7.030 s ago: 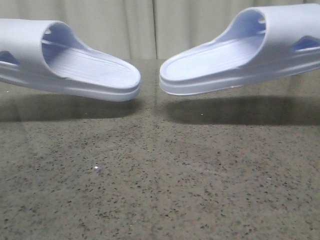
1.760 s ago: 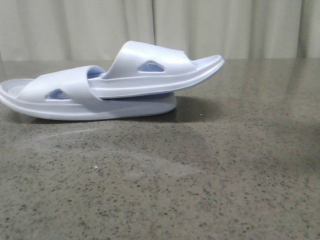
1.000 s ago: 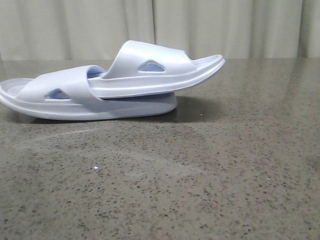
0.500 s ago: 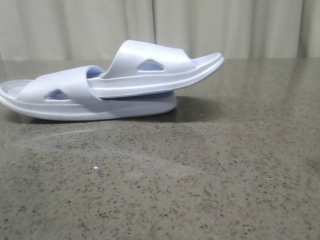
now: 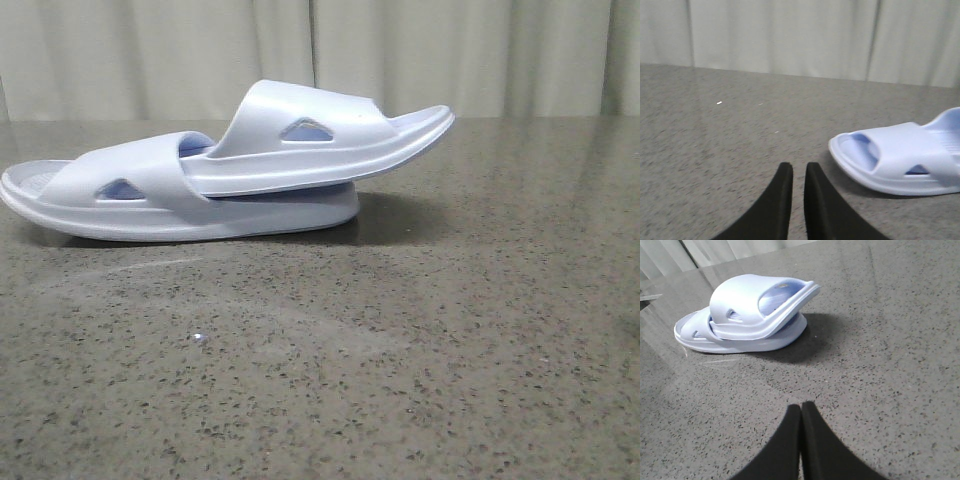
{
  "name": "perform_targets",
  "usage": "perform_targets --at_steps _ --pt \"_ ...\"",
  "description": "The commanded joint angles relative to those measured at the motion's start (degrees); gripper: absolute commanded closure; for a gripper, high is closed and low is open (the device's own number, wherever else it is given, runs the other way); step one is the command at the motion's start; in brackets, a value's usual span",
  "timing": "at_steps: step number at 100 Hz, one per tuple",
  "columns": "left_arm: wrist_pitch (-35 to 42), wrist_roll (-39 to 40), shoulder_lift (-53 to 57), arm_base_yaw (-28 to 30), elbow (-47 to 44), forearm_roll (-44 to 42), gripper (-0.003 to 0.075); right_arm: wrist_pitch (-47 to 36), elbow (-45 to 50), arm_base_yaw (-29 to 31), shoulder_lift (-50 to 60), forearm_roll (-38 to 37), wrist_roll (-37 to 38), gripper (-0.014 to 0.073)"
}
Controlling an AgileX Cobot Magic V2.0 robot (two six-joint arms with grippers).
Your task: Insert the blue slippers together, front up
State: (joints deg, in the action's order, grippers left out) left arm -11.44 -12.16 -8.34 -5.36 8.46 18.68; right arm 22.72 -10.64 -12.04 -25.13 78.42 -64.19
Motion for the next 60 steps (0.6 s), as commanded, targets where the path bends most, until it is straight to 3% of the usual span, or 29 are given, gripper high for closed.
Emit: perform_targets --at_steps 1,22,27,60 --pt "0.0 15.0 1.9 3.1 0.3 -14.4 0.0705 -0.3 -1.5 0.0 -0.3 1.3 -0.6 0.0683" --pt "8.9 15.6 8.0 4.7 -9.5 -13.9 0.0705 -0.3 -1.5 0.0 -0.3 1.3 -0.6 0.0683" --pt "4.4 15.6 9.0 4.7 -9.1 -13.6 0.0705 -0.3 -1.5 0.0 -0.3 1.3 -0.6 0.0683" --pt "2.3 15.2 9.6 4.7 -9.2 -12.5 0.0705 -0.3 -1.5 0.0 -0.3 1.3 -0.6 0.0683"
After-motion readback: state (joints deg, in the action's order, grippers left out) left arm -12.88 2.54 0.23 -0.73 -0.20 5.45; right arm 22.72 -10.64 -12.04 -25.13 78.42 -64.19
